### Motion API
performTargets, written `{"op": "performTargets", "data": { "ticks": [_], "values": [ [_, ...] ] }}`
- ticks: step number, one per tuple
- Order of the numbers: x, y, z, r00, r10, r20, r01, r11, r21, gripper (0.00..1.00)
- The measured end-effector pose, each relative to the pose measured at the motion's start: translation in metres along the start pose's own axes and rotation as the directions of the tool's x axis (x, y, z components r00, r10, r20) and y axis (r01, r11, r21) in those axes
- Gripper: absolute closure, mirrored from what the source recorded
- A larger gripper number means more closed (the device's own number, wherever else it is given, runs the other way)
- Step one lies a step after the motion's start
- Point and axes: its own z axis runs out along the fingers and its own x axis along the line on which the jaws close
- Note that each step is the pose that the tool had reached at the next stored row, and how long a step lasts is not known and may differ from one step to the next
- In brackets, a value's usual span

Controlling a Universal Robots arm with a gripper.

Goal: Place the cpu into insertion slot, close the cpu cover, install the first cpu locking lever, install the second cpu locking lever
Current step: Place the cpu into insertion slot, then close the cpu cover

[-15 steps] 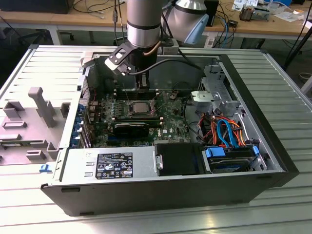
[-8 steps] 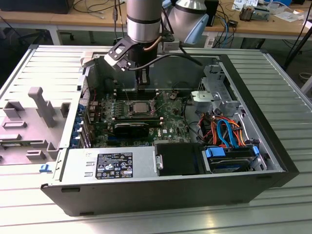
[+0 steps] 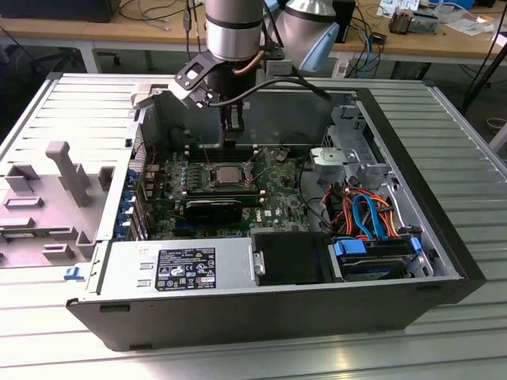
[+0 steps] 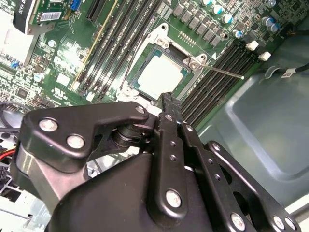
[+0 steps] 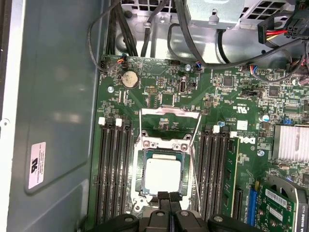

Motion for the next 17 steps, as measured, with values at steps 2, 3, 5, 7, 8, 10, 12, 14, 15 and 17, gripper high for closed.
{"op": "performTargets", "data": {
  "ticks": [2, 3, 5, 7, 8, 10, 12, 14, 15, 17],
  "values": [
    [0.0, 0.0, 0.0, 1.0, 0.0, 0.0, 0.0, 1.0, 0.0001, 0.89],
    [0.0, 0.0, -0.0001, 1.0, 0.0, 0.0002, 0.0, 1.0, 0.0001, 0.89],
    [0.0, 0.0, -0.0001, 1.0, 0.0, 0.0001, 0.0, 1.0, 0.0001, 0.89],
    [0.0, 0.0, -0.0001, 1.0, 0.0, 0.0001, 0.0, 1.0, 0.0001, 0.89],
    [-0.0001, 0.0001, -0.0001, 1.0, 0.0, 0.0001, 0.0, 1.0, 0.0001, 0.89],
    [-0.0006, 0.0031, -0.0002, 1.0, 0.0, 0.0003, 0.0, 1.0, 0.0002, 0.89],
    [-0.001, 0.0064, -0.0002, 1.0, 0.0, 0.0002, 0.0, 1.0, 0.0001, 0.89],
    [-0.0018, 0.0152, -0.0003, 1.0, 0.0, 0.0002, 0.0, 1.0, 0.0001, 0.89],
    [-0.0021, 0.0184, -0.0004, 1.0, 0.0, 0.0002, 0.0, 1.0, 0.0001, 0.89],
    [-0.0031, 0.03, -0.0006, 1.0, 0.0, 0.0001, 0.0, 1.0, 0.0004, 0.89]
  ]
}}
